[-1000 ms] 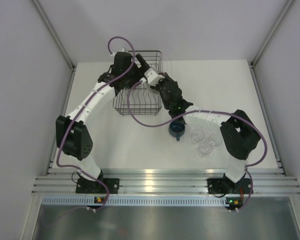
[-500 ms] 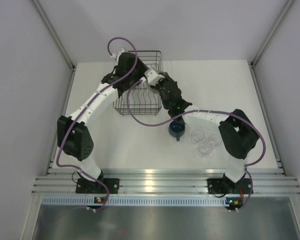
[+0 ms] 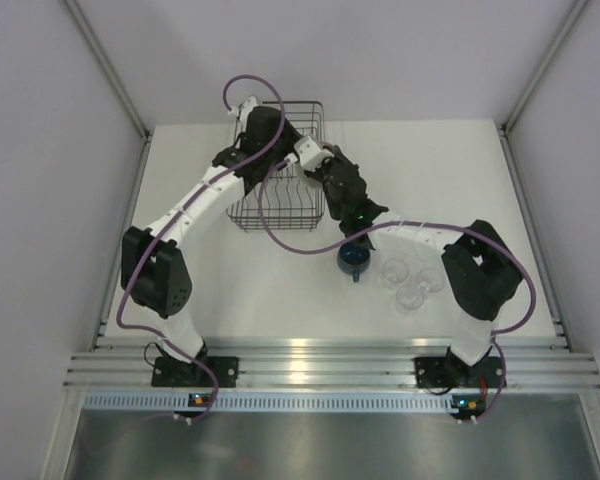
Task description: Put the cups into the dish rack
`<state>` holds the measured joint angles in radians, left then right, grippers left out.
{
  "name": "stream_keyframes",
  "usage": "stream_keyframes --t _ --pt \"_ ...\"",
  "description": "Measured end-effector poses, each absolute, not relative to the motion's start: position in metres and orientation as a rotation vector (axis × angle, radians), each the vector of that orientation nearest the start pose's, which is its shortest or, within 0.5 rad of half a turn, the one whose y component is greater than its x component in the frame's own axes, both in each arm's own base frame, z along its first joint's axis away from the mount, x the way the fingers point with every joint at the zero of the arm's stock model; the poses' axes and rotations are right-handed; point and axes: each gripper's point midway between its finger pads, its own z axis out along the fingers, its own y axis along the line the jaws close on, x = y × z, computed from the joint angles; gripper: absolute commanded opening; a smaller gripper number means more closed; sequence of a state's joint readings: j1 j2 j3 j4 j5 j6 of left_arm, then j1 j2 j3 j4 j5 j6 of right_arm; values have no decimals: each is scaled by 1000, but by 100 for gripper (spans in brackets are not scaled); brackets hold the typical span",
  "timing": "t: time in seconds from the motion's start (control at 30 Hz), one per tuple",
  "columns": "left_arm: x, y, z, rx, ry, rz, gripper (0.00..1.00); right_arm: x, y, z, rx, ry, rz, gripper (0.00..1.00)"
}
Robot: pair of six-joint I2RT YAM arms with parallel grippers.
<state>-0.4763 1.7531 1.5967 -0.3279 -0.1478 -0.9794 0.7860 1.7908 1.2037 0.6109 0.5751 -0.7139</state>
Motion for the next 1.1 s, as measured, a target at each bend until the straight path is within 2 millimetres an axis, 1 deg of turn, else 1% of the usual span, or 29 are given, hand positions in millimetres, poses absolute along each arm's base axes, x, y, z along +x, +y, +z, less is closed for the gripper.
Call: stream_keyframes --t 0.07,0.13,0.17,0.2,0.27,0.3,0.33,0.4,0.57,0.7,0.83,1.1 --pt "472 -253 256 -616 2033 -727 56 452 286 260 -684 1403 -382 0" --pt "474 -254 256 -612 2026 -715 56 451 287 262 -682 1400 -376 0" --pt "475 -255 257 -611 2023 -712 54 450 288 263 -681 1399 -373 0" --pt "476 -255 257 -611 2020 -708 45 449 289 263 -680 1398 -368 0" --pt "477 -253 258 -622 2007 -694 29 447 290 263 -672 1401 -363 0" --pt "478 -252 259 -634 1998 -687 7 447 289 263 -655 1406 -359 0" --pt "480 -251 262 -659 1984 -690 0 447 287 264 -638 1409 -358 0" --pt "481 -253 267 -657 1969 -694 0 446 286 265 -610 1415 -347 0" --pt "480 -257 269 -626 1963 -691 0 445 282 268 -592 1418 -354 0" --pt "482 -261 267 -589 1932 -731 0 444 279 266 -583 1424 -366 0" --pt "479 -262 258 -581 1910 -752 0 442 278 257 -603 1439 -372 0" --pt "477 -261 259 -546 1832 -795 0 441 279 255 -604 1444 -368 0"
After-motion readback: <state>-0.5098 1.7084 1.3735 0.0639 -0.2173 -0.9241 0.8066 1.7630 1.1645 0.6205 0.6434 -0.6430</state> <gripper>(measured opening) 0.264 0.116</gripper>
